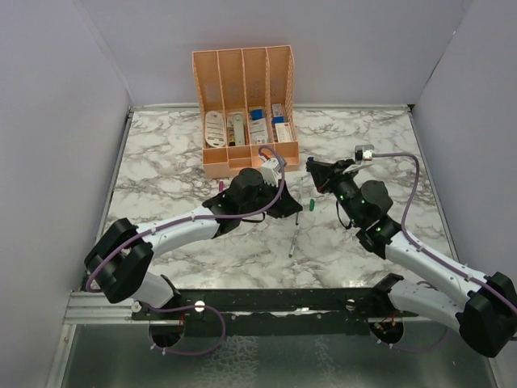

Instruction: Insert the pens into the pen caps

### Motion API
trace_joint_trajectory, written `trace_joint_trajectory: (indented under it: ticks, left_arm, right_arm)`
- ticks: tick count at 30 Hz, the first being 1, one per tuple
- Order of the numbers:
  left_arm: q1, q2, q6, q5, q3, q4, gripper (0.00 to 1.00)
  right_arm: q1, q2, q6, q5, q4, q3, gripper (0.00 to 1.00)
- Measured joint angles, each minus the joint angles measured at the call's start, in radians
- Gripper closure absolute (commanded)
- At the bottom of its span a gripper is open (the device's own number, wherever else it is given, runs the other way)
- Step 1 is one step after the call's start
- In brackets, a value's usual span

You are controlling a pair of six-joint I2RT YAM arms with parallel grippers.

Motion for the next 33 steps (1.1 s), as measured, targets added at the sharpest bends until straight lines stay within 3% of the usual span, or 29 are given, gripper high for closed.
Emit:
trace_joint_trajectory:
  ticks: [33]
  left_arm:
    - [-0.036,-0.021,0.057,-0.051,0.000,0.022,1.00]
  right_arm:
    - [0.000,-0.003,0.035,-0.050,0.030,0.000,0.99]
